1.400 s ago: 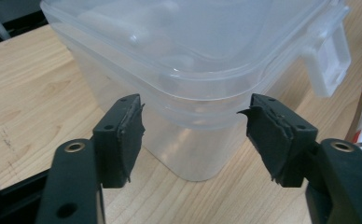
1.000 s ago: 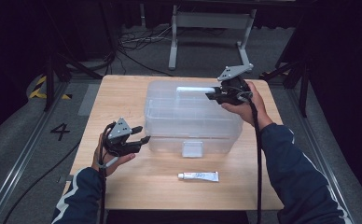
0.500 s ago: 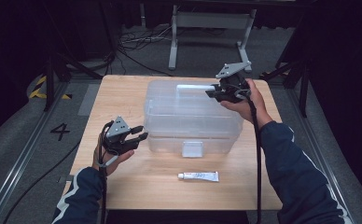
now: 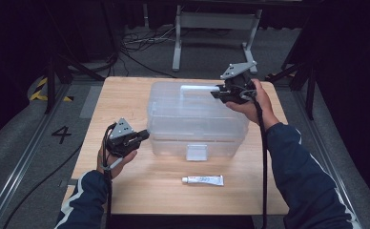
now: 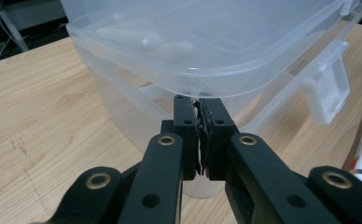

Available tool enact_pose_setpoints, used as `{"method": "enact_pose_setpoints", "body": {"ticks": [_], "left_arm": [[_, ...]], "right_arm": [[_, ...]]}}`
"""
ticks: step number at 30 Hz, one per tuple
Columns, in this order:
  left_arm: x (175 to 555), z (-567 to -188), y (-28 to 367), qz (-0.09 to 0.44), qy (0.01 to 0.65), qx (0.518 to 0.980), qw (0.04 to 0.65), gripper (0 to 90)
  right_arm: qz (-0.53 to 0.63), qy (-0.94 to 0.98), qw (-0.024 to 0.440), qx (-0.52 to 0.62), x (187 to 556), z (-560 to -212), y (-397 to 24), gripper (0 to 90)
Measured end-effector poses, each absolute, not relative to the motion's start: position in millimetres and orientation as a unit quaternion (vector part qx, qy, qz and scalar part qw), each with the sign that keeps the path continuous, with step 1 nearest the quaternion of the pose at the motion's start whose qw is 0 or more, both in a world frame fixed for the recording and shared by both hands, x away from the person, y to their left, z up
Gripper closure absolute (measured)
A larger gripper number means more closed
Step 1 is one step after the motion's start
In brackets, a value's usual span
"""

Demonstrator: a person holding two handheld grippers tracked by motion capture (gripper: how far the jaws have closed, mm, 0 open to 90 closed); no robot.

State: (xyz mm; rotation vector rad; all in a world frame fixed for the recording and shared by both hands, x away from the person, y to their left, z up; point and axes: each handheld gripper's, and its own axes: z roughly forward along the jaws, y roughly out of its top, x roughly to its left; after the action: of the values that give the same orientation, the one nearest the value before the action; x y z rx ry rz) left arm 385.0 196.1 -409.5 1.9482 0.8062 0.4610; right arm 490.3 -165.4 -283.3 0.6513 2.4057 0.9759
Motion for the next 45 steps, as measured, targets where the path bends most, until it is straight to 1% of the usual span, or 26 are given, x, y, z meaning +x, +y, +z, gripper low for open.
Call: {"method": "enact_pose_setpoints", "body": {"ticks": [2,6,8,11,12,15,18,23,26,27,30,34,45], "left_arm": [[385.0,-409.5,195.6,0.191,0.328,0.796,0.471,89.5],[384.8,-409.0,194.6,0.198,0.328,0.798,0.464,90.0],[384.8,-409.2,194.0,0.2,0.329,0.8,0.46,90.0],[384.7,-410.1,193.7,0.2,0.327,0.803,0.457,90.0],[384.6,-410.2,193.6,0.202,0.326,0.804,0.456,90.0],[384.6,-410.2,193.4,0.203,0.326,0.804,0.455,90.0],[384.3,-409.9,193.1,0.206,0.325,0.804,0.454,89.9],[384.1,-409.5,192.4,0.21,0.324,0.805,0.451,89.9],[384.5,-409.9,191.9,0.211,0.324,0.805,0.45,89.8],[384.5,-409.9,191.9,0.211,0.324,0.805,0.45,89.8],[384.8,-410.1,191.4,0.213,0.325,0.805,0.448,89.8],[385.5,-410.3,191.5,0.213,0.326,0.805,0.448,89.8],[386.8,-410.6,191.1,0.216,0.329,0.804,0.446,89.8]], "right_arm": [[0.355,0.874,0.231,0.236,489.6,-282.7,-165.8,70.4],[0.357,0.873,0.232,0.239,489.4,-283.3,-166.2,70.4],[0.358,0.872,0.232,0.24,489.3,-284.0,-166.7,68.0],[0.36,0.872,0.231,0.24,488.5,-284.8,-167.6,67.0],[0.361,0.871,0.231,0.24,487.9,-284.8,-168.0,65.4],[0.361,0.867,0.242,0.243,484.9,-283.4,-171.4,56.5],[0.37,0.861,0.244,0.248,480.5,-280.7,-181.2,50.9],[0.395,0.847,0.249,0.252,470.5,-277.0,-205.6,44.2],[0.413,0.834,0.26,0.257,461.7,-275.5,-224.9,39.9],[0.413,0.834,0.26,0.257,461.7,-275.5,-224.9,39.9],[0.443,0.816,0.259,0.266,449.8,-281.3,-250.8,38.1],[0.442,0.813,0.266,0.271,439.2,-293.3,-268.6,37.0],[0.462,0.799,0.266,0.277,412.6,-314.3,-302.9,35.2]]}}
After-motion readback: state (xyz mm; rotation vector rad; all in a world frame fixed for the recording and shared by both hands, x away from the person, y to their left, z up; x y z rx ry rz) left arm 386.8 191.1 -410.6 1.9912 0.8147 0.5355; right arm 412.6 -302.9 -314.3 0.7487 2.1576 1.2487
